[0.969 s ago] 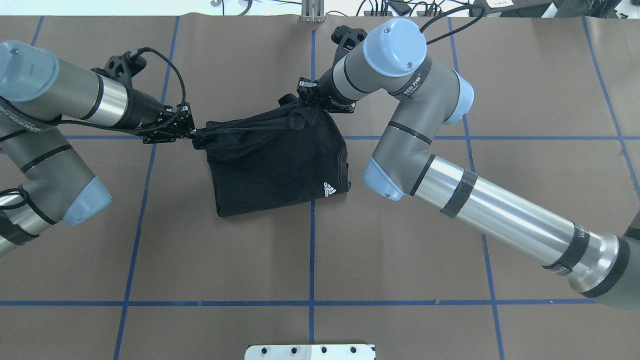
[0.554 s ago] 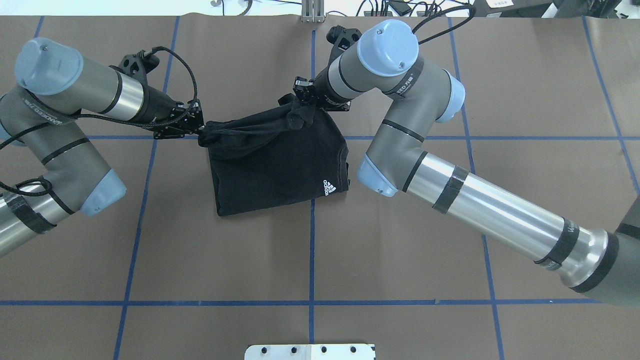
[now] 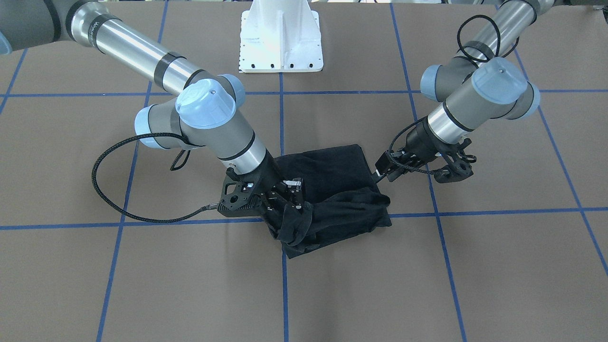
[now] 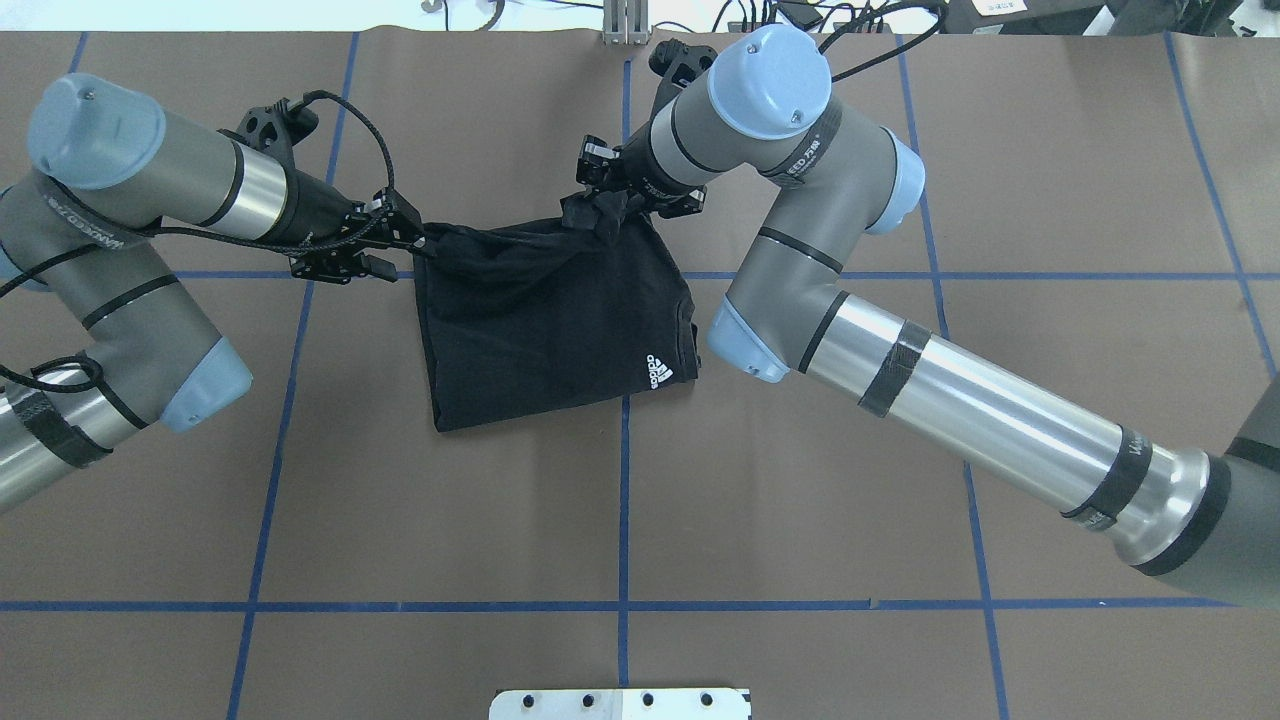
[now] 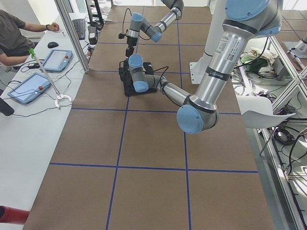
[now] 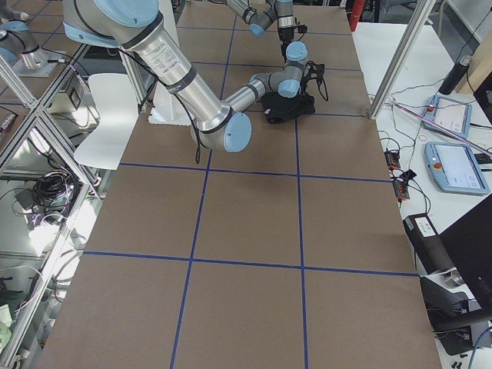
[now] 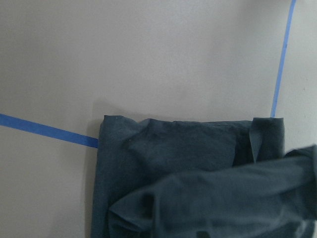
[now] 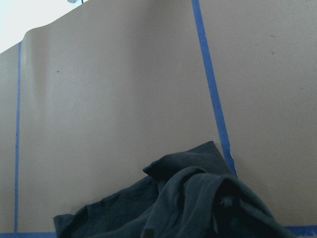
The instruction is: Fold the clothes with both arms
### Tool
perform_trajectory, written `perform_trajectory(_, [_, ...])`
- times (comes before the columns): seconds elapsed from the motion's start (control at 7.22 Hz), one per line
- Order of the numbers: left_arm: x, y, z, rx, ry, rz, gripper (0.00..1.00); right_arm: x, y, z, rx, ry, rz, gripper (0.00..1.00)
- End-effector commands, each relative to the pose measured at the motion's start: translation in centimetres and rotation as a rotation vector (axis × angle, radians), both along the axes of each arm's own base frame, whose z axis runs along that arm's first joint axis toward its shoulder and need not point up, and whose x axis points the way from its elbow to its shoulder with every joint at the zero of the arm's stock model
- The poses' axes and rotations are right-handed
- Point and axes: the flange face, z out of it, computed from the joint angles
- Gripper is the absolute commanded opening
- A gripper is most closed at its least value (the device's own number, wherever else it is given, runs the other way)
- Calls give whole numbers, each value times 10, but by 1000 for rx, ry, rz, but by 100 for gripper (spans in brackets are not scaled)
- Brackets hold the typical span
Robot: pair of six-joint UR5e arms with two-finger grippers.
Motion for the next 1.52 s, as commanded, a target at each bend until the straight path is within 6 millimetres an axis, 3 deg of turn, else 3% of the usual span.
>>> perform_trajectory(0.0, [-10, -5, 1, -1, 0, -17, 100, 20, -10, -4, -36, -30, -53, 99])
perform_trajectory(0.42, [-20, -5, -6, 11, 9, -33, 100, -3, 10, -4, -101, -36, -61, 99])
perform_trajectory(0.55, [-23, -6, -7, 15, 11, -37, 100, -4, 9, 2, -97, -25, -62, 99])
perform_trajectory(0.69, [-41, -16, -8, 28, 10, -66, 100, 8, -2, 5, -58, -9, -53, 99])
perform_trajectory(0.83, [-71, -30, 2, 32, -5, -111, 100, 45, -29, 27, -28, 24, -28, 99])
perform_trajectory(0.97, [-95, -39, 16, 151, -60, -97, 100, 87, -57, 54, -31, 77, -16, 100])
perform_trajectory(1.11, [-126, -47, 48, 280, -149, -76, 100, 141, -84, 90, -17, 145, -52, 100])
perform_trajectory(1.38, [-201, -75, 87, 455, -302, -73, 100, 239, -112, 165, -23, 315, -107, 100])
